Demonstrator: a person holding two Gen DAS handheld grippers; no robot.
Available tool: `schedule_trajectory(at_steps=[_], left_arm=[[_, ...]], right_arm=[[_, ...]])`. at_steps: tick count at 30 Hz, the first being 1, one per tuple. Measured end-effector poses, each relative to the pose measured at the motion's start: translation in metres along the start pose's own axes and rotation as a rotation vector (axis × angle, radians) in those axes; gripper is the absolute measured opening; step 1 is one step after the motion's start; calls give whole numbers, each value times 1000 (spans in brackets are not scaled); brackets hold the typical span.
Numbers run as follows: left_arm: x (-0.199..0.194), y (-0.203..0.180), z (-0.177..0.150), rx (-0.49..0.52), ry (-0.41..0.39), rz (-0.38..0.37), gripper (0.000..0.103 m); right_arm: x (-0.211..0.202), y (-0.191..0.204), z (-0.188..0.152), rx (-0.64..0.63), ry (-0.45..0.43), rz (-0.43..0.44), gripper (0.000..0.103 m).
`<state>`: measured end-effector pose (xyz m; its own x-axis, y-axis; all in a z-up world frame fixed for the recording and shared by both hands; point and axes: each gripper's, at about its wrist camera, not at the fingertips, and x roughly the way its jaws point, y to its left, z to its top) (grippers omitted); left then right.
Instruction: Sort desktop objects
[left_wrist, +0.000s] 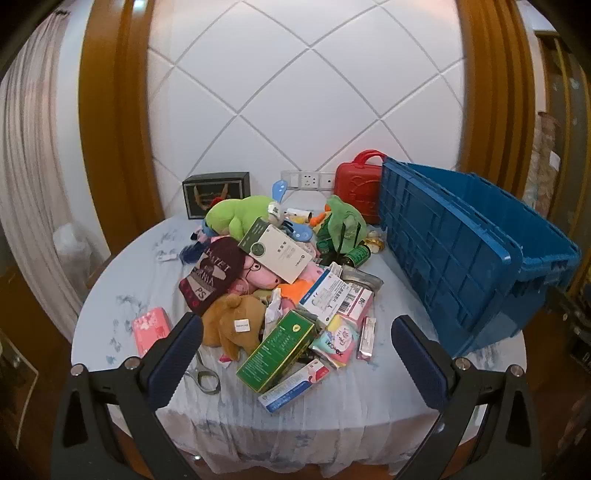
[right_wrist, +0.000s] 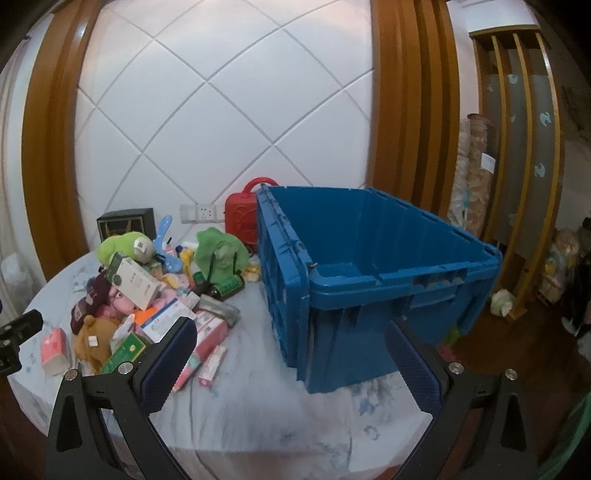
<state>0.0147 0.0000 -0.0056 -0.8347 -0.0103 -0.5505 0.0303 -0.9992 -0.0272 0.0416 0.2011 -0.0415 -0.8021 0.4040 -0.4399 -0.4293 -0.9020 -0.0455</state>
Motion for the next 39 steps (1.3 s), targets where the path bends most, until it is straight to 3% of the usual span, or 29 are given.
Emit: schedule_trajectory(at_steps=[5, 10, 22, 26, 28, 33, 39], left_arm=[[7, 7, -5, -16, 33, 29, 103], [32, 30, -20, 7, 96, 48, 103], [121, 167, -65, -109, 284, 150, 103], [164, 198, -86, -116, 395, 141, 95], [185, 202, -96, -98, 434, 131, 93], [236, 195, -116, -81, 516, 67, 89], [280, 183, -129, -72, 584, 26, 83]], right_arm=[[8, 8, -3, -20, 10, -7, 103], [23, 25, -12, -32, 33, 62, 103], [110, 120, -61, -101, 326, 219, 103], [144, 158, -88, -66, 432, 224, 103], [154, 172, -100, -45, 466, 220, 103], [177, 203, -131, -5, 566, 187, 80], [197, 227, -158, 60, 657, 171, 80]])
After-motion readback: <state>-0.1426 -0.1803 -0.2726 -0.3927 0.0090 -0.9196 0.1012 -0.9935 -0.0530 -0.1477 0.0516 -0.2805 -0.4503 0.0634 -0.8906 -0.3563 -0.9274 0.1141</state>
